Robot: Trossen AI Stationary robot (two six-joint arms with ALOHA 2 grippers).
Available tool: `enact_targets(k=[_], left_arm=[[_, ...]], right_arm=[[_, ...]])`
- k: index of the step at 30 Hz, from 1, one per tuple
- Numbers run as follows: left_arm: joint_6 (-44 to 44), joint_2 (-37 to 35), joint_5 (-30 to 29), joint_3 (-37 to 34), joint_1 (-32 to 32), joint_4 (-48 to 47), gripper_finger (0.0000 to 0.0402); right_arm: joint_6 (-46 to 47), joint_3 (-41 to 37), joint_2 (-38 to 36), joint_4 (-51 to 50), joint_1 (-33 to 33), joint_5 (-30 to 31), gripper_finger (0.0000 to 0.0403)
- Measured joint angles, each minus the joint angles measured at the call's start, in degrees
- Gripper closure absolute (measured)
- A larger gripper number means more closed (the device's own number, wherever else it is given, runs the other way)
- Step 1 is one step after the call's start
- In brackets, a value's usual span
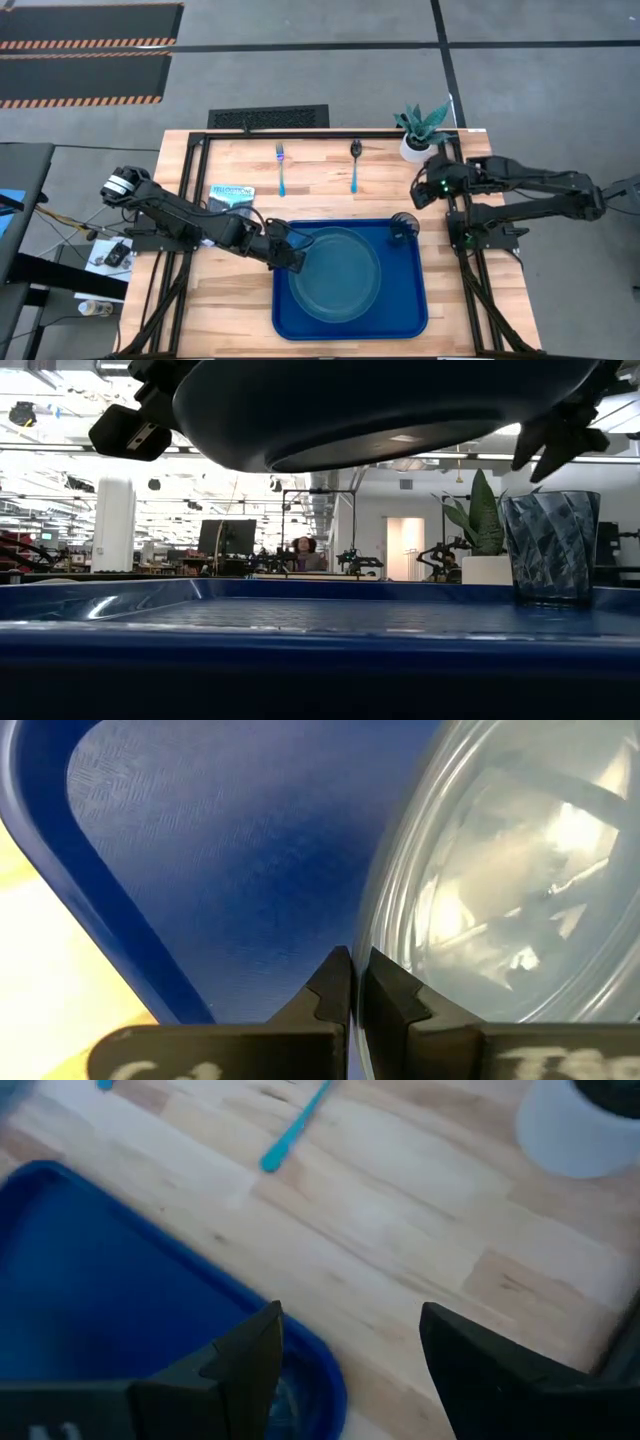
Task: Pick and place plate/cup/fork/spoon on tray
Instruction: Put the blue plate on the bottom right of the blue tray
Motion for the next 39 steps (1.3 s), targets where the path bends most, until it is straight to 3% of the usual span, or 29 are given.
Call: enact_targets(k=[3, 8, 11, 17, 26, 36, 39], left_arm=[[0.0, 0.0, -0.1, 0.0, 0.3, -0.2, 0.0401], [0.0, 0.0, -0.5, 0.0, 0.5, -0.3, 0.0401], [-0.1, 0.0, -0.8, 0.0, 0.9, -0.2, 0.0401], [-1.9, 0.0, -1.9, -0.1, 1.0, 2.3, 0.0402], [-0.6, 0.0, -5.3, -0.1, 0.4, 2.1, 0.0402], [-0.4, 0.0, -9.8, -0.1, -1.8, 2.1, 0.0402], [-0.4, 0.0, -11.5, -0.1, -2.4, 2.1, 0.0402]], right_arm=[[1.1, 0.0, 0.0, 6.3, 0.0, -4.1, 0.0143], [0.0, 0.4, 0.2, 25.0, 1.1, -11.8, 0.0143], [-1.8, 0.5, 2.4, 32.1, 2.8, -13.2, 0.0143], [-1.5, 0.4, 4.5, 30.5, 4.8, -16.3, 0.0143], [7.7, 0.4, 2.5, 22.2, 11.7, -17.7, 0.0143], [22.1, 0.5, 1.6, 23.0, 30.2, -17.6, 0.0143], [28.0, 0.5, 1.8, 23.8, 37.6, -15.0, 0.0143]])
